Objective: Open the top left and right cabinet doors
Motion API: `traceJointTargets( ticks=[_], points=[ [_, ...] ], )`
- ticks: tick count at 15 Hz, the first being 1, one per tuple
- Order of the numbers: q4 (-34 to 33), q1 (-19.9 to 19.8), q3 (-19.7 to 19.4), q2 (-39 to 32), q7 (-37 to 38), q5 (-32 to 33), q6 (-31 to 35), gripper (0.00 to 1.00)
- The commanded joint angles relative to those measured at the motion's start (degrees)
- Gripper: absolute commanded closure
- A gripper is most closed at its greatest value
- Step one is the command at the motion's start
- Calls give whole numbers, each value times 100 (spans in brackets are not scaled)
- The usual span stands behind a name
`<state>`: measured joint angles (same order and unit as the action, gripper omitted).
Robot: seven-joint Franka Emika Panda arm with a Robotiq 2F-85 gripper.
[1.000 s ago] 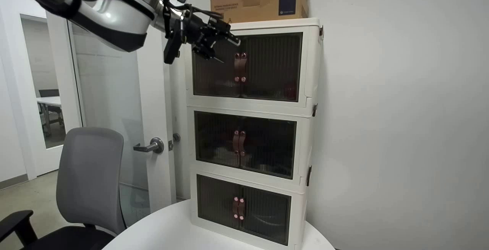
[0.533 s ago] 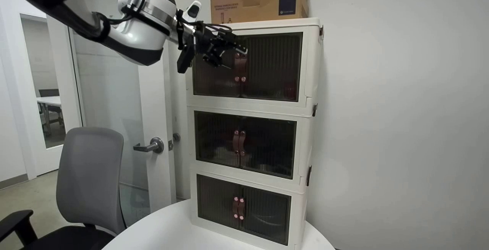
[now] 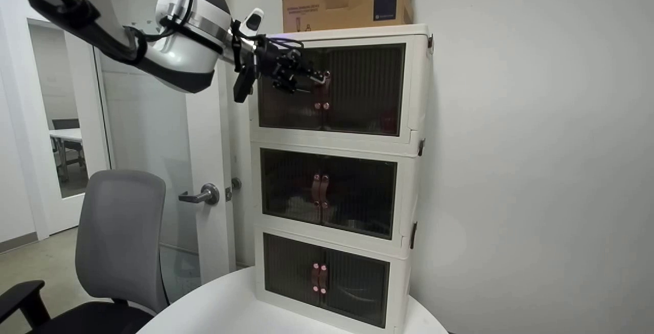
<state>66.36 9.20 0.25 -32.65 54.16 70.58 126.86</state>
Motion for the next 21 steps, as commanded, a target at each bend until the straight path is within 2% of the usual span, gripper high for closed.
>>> traceJointTargets(
  ticks=[1,3,5,11,21],
  points=[
    [-226,42,-110,-171,231,134,-161,81],
    [-209,27,-152,-187,304,165,-197,96],
    [-201,12,-181,-196,356,204,-188,100],
    [86,-3,-101,-29,291,80,-256,98],
    [1717,209,43,1018,460,54,-298,98]
  ],
)
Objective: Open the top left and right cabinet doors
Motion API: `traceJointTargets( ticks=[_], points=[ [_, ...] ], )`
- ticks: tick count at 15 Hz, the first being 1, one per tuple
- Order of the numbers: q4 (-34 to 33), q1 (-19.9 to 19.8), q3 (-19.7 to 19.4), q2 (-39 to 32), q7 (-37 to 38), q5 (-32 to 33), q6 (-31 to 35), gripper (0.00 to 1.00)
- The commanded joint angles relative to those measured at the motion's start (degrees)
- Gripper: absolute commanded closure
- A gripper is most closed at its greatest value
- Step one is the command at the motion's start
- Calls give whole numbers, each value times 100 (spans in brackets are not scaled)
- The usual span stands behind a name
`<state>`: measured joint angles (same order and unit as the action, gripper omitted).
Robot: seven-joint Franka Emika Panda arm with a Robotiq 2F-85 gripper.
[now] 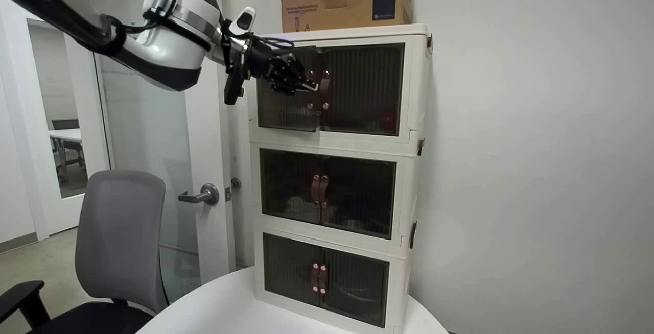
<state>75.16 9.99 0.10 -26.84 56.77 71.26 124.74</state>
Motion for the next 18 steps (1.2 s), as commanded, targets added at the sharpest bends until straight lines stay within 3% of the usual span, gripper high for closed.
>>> traceJointTargets(
  ticks=[1,12,18],
  points=[
    [987,146,84,543,214,-12,-119,98],
    [2372,266,667,1574,526,-168,-524,98],
    [2302,721,1096,1368,1651,228,-1937,98]
  ],
)
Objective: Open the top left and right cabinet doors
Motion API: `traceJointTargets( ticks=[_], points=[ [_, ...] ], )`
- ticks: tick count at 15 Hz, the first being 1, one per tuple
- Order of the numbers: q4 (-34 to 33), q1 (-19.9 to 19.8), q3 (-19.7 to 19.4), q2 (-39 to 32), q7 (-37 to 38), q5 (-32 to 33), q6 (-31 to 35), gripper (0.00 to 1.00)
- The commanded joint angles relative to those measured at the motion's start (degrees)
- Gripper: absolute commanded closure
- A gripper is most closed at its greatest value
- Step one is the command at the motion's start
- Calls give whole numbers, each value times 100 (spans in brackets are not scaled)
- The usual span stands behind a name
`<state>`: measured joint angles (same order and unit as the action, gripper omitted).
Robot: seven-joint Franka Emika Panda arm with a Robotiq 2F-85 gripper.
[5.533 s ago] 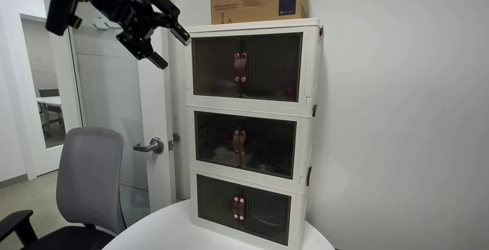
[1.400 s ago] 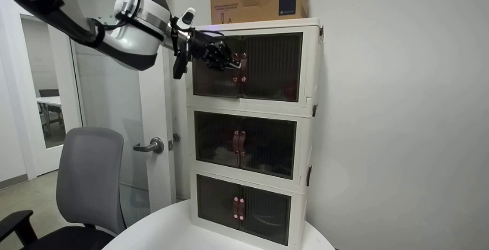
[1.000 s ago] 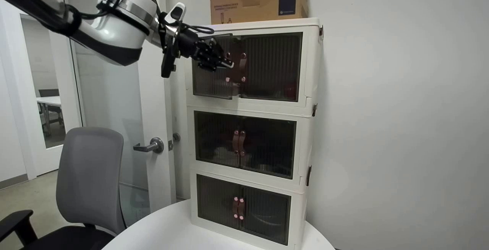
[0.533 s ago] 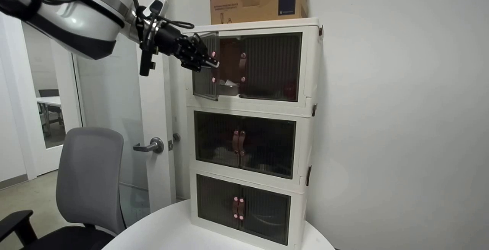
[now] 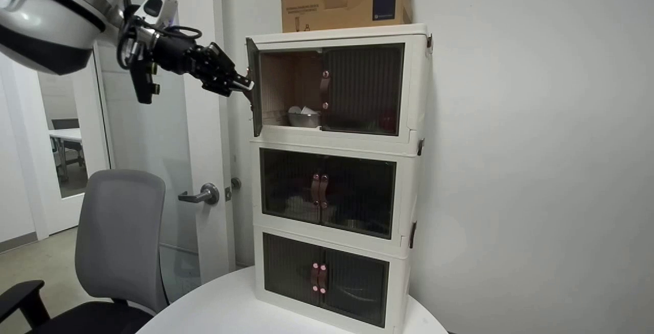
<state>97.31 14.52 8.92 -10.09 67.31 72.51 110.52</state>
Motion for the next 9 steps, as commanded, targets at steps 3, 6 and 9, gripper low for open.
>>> traceJointTargets(
  ticks=[3,6,9],
  points=[
    [140,644,486,-431,1290,412,-1441,98],
    [-255,898,624,-904,1617,740,-2049,98],
    [-709,1061,638,-1332,1655,991,-2527,98]
  ],
)
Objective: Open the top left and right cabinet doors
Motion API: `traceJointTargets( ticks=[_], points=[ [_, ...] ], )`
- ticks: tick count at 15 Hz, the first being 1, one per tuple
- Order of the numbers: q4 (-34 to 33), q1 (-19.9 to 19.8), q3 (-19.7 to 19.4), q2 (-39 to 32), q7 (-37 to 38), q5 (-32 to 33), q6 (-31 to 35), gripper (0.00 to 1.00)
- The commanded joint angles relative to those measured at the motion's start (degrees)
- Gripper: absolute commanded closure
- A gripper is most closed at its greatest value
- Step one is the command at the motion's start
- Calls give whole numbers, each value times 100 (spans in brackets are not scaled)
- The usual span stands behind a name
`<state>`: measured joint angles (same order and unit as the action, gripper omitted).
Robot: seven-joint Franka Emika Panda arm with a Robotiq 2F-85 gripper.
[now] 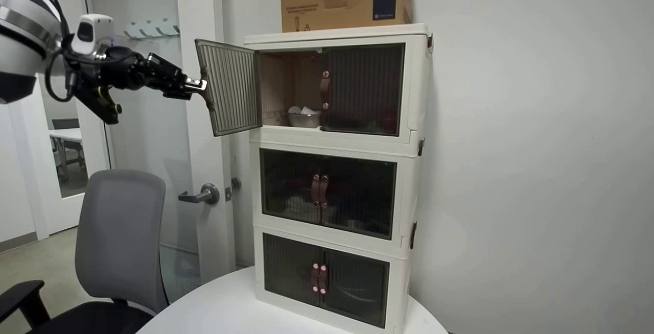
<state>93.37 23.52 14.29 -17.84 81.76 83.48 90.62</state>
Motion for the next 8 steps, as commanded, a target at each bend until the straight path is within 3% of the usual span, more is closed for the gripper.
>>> traceJointTargets(
  ticks=[1,3,8],
  points=[
    [-448,203,109,-670,199,-75,-665,68],
    [-693,279,117,-875,171,-43,-807,60],
    [-897,419,129,-1262,272,-196,-746,22]
  ],
)
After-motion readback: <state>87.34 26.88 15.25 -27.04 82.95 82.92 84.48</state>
